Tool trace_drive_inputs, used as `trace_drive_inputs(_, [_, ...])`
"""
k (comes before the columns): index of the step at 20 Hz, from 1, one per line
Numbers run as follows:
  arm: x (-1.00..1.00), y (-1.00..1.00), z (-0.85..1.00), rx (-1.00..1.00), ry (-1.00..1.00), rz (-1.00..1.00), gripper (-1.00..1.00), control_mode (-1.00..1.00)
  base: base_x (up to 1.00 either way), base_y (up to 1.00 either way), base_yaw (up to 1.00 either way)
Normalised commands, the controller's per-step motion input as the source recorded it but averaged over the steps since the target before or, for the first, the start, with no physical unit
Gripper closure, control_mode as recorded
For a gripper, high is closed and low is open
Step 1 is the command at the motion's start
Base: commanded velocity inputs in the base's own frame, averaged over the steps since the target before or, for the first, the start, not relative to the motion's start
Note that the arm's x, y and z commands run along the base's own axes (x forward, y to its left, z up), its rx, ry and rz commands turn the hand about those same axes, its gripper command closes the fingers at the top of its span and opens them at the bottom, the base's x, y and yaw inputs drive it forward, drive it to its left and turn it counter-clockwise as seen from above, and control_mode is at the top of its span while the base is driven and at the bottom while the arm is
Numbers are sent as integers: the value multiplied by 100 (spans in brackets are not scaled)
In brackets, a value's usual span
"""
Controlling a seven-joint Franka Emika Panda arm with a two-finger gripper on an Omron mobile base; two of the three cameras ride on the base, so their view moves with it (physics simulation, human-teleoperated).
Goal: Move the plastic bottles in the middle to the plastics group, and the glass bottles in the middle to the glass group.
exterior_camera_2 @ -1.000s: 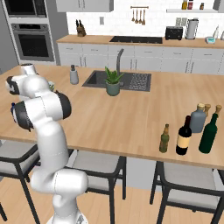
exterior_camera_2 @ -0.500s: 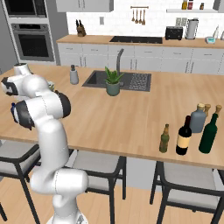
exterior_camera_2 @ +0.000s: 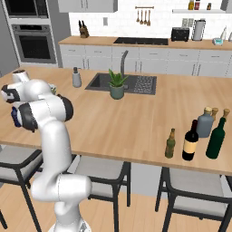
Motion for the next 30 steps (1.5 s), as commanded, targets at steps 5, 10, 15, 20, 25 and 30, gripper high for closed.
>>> trace_drive_inputs(5, [3,9,-25,0,0,0,100,-100,0,0,0])
trace_drive_inputs(10, [0,1,-7,0,0,0,100,-100,0,0,0])
trace_drive_inputs(15, [0,2,0,0,1,0,-100,-100,0,0,0])
trace_drive_inputs(20, [0,0,0,0,0,0,-100,-100,0,0,0])
trace_drive_inputs(25, [1,0,1,0,0,0,-100,-100,0,0,0])
trace_drive_inputs(30, [-8,-18,52,0,1,-2,-100,-100,0,0,0])
